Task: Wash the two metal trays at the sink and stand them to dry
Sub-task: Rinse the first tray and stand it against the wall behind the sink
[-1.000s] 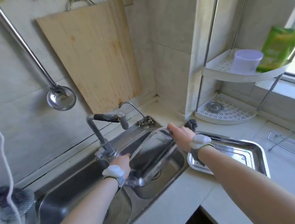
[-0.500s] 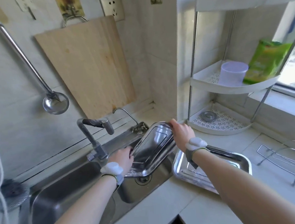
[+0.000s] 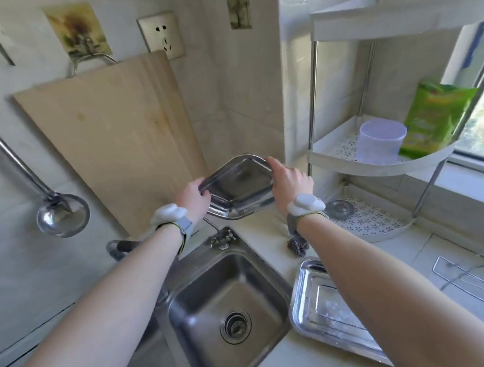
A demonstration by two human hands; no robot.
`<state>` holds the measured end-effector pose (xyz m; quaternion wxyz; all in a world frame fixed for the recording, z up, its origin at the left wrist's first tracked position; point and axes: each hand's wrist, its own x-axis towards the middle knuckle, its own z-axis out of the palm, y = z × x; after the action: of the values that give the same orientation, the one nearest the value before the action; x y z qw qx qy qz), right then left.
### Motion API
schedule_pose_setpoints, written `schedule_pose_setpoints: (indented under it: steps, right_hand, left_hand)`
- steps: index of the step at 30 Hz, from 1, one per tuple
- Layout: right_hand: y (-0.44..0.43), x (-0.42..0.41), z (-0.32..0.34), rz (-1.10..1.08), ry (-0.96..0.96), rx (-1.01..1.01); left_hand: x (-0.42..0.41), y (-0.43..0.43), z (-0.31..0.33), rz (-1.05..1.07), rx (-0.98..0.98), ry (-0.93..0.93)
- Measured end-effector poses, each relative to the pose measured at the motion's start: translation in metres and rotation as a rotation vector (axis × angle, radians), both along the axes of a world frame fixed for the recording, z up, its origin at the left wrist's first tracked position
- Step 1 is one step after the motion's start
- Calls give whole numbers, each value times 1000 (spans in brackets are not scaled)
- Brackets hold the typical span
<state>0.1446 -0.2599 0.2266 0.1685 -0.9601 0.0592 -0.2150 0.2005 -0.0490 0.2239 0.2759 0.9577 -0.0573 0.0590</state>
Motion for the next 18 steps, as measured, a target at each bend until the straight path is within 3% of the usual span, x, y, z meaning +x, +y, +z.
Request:
schedule_pose_setpoints:
  steps: [9, 18]
  right_hand:
    - [23, 79, -21, -63, 149, -20]
    - [44, 138, -37, 23, 239, -61]
  left_hand:
    - [80, 9, -33, -52, 41, 21]
    - [113, 28, -58, -21, 91, 59]
